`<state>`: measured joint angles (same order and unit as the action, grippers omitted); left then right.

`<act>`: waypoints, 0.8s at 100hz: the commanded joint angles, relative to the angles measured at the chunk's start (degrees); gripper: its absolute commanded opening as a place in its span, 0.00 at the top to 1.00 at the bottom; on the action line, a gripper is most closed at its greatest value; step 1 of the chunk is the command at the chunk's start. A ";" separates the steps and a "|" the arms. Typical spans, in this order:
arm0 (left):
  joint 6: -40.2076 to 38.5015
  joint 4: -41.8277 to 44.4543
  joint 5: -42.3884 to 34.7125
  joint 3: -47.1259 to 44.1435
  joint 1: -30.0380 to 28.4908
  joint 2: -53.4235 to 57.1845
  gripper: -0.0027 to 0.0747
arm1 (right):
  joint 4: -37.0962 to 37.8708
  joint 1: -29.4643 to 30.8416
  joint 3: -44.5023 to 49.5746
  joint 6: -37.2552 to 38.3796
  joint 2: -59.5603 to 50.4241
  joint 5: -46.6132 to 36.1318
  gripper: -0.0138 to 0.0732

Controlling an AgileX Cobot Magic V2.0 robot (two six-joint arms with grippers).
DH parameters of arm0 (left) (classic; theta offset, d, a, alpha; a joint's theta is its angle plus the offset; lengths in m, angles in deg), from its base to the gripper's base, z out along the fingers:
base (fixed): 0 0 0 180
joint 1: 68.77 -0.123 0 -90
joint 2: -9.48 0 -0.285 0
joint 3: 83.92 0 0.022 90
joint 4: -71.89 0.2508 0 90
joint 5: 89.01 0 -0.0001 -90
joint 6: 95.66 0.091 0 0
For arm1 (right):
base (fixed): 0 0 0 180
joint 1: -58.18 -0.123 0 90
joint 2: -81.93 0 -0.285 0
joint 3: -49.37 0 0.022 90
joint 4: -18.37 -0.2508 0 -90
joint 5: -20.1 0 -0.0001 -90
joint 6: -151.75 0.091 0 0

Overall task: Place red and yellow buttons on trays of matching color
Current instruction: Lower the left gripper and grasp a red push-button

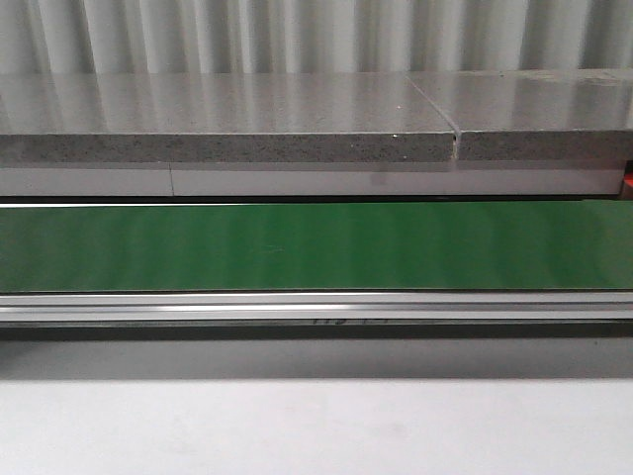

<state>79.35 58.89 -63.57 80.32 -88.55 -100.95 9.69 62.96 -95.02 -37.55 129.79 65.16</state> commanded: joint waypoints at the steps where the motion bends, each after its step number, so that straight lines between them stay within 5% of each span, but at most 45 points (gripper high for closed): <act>1: -0.48 -0.66 -2.08 1.72 -0.15 2.31 0.26 | 0.18 -0.10 -1.36 -0.49 -0.16 -3.12 0.92; 24: 0.49 -0.66 -1.61 1.72 -0.15 2.31 0.72 | 0.18 -0.10 -1.36 -0.49 -0.16 -3.12 0.92; 43: 1.26 -0.66 -0.43 1.72 -0.15 4.31 0.97 | 0.18 -0.10 -1.36 -0.49 -0.16 -3.12 0.92; 80: 3.80 -0.52 3.13 1.72 0.09 17.63 0.99 | 0.18 -0.10 -1.36 -0.49 -0.16 -3.12 0.92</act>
<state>81.49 58.89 -59.59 80.32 -88.55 -89.07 9.69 62.96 -95.02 -37.55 129.79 65.16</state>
